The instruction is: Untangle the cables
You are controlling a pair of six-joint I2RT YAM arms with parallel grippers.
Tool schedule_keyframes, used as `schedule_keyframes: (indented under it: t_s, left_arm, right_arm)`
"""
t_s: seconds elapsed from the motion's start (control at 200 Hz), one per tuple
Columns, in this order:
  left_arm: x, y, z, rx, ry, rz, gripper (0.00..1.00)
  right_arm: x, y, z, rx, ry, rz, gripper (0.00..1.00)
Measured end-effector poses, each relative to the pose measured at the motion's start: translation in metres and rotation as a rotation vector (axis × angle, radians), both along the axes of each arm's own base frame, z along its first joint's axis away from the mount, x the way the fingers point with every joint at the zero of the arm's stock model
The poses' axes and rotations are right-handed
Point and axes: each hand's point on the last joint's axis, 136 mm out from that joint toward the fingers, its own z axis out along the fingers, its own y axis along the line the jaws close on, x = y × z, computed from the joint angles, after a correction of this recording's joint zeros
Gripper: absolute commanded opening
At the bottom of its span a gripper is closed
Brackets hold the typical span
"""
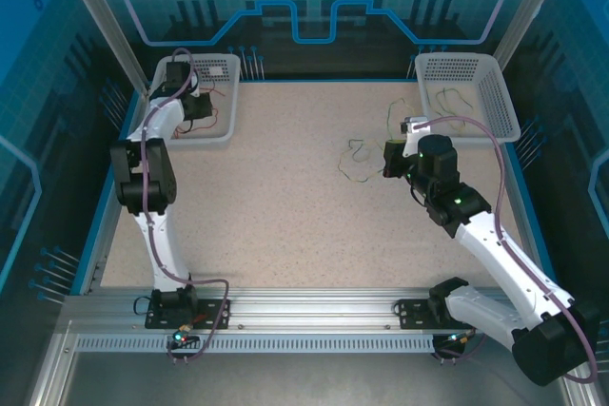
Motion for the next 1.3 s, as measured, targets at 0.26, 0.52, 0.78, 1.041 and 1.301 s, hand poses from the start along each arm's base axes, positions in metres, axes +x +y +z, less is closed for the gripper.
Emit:
schedule_keyframes:
  t_s: [0.26,0.52,0.78,1.041,1.301]
  left_arm:
    - [-0.002,-0.006,-0.017,-0.073,0.092,0.023,0.0]
    - [-0.016,-0.002,-0.038,-0.072,0.192,0.071,0.0]
    - [-0.002,0.018,-0.036,0.022,0.197,0.119,0.0]
    - [0.003,0.034,-0.026,0.206,0.191,0.148,0.0]
    - [0.016,0.009,-0.014,0.291,0.151,0.091,0.26]
  right_arm:
    - [-0.001,0.0,-0.004,-0.003,0.007,0.0,0.0]
    - [-0.001,0.0,-0.004,-0.003,0.007,0.0,0.0]
    - [-0.001,0.0,-0.004,-0.003,0.008,0.0,0.0]
    - [-0.001,0.0,-0.005,-0.005,0.011,-0.001,0.0]
    - [-0.001,0.0,-0.005,-0.005,0.012,0.0,0.0]
